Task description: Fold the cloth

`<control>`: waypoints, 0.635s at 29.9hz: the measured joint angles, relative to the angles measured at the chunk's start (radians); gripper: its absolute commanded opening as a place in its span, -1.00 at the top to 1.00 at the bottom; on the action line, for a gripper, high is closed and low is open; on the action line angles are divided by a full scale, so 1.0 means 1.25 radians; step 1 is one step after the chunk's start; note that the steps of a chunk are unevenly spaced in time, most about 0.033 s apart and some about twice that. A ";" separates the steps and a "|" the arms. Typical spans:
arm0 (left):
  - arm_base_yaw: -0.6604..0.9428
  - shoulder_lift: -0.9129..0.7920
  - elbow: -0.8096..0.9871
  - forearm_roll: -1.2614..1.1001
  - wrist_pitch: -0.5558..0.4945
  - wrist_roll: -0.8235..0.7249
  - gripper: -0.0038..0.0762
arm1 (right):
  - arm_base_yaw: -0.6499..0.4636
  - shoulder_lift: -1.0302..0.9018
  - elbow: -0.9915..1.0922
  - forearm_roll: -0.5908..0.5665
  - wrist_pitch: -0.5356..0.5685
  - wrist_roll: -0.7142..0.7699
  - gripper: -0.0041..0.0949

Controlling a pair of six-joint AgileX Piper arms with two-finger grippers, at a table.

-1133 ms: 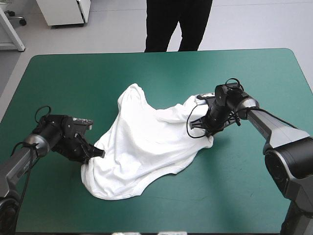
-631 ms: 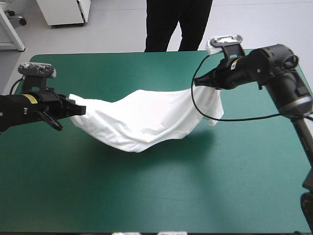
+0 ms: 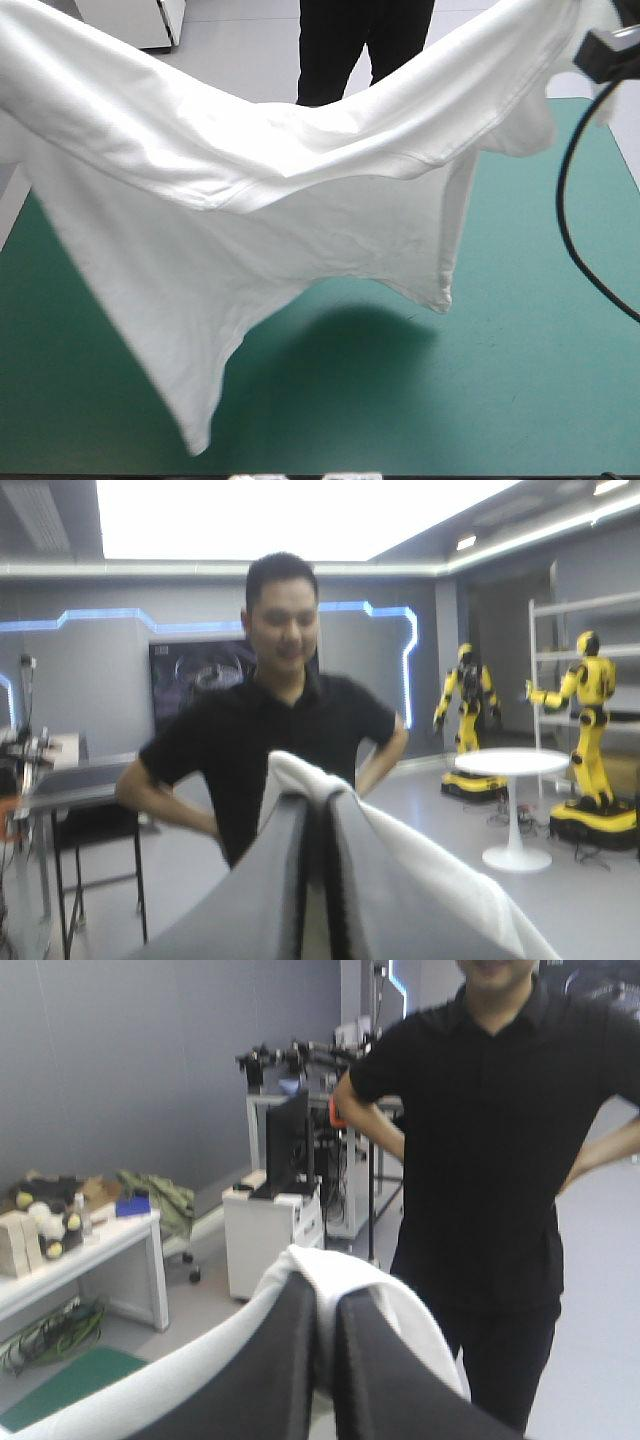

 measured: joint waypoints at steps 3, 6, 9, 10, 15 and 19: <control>0.000 -0.004 -0.059 -0.034 -0.014 0.017 0.93 | 0.000 -0.004 -0.063 0.007 0.000 0.000 0.95; 0.000 -0.006 -0.103 -0.074 -0.021 0.028 0.93 | 0.000 -0.018 -0.101 0.019 -0.004 0.000 0.95; 0.000 -0.007 -0.123 -0.101 -0.017 0.032 0.93 | 0.000 -0.043 -0.107 0.036 -0.013 0.000 0.95; 0.000 -0.007 -0.125 -0.109 -0.013 0.032 0.93 | 0.000 -0.053 -0.108 0.040 -0.015 0.000 0.95; 0.000 -0.011 -0.125 -0.131 0.055 0.034 0.93 | 0.000 -0.102 -0.102 0.045 -0.016 0.000 0.95; 0.000 -0.012 -0.113 -0.144 0.087 0.034 0.93 | 0.000 -0.132 -0.063 0.045 -0.010 0.000 0.95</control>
